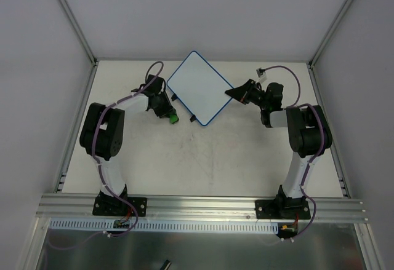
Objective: Erase the whiteboard
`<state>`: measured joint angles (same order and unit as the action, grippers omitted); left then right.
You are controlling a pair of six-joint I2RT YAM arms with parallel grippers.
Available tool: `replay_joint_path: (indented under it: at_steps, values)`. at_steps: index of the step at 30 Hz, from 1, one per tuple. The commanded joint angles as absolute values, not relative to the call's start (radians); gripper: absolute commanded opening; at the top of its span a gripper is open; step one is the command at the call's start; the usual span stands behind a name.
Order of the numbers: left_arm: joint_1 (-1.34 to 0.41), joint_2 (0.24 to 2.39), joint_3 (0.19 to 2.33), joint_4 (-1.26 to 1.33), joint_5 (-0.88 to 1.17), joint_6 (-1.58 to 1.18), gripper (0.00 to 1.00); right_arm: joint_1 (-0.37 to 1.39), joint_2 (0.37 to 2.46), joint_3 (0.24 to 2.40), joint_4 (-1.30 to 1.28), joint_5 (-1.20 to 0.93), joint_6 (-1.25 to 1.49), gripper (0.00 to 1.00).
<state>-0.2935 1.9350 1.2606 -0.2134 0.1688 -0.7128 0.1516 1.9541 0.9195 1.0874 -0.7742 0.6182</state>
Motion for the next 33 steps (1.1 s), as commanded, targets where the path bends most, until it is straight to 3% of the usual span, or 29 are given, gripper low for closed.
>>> replay_joint_path:
  at_steps: [1, 9, 25, 31, 33]
  values:
    - [-0.295, 1.769, 1.204, -0.313, 0.062, -0.652, 0.0, 0.17, 1.937, 0.923, 1.14, -0.836, 0.63, 0.0]
    - [-0.287, 1.589, 1.213, -0.511, -0.121, -0.554, 0.0, 0.166, 1.913, 0.911, 1.135, -0.828, 0.623, 0.0]
    - [-0.204, 1.692, 1.157, -0.551, -0.167, -0.492, 0.0, 0.155, 1.858, 0.897, 0.993, -0.792, 0.551, 0.0]
    - [-0.204, 1.687, 1.118, -0.549, -0.216, -0.482, 0.13, 0.158, 1.836, 0.893, 0.962, -0.785, 0.525, 0.0]
    - [-0.201, 1.698, 1.117, -0.548, -0.219, -0.48, 0.22, 0.156, 1.833, 0.893, 0.959, -0.785, 0.525, 0.01]
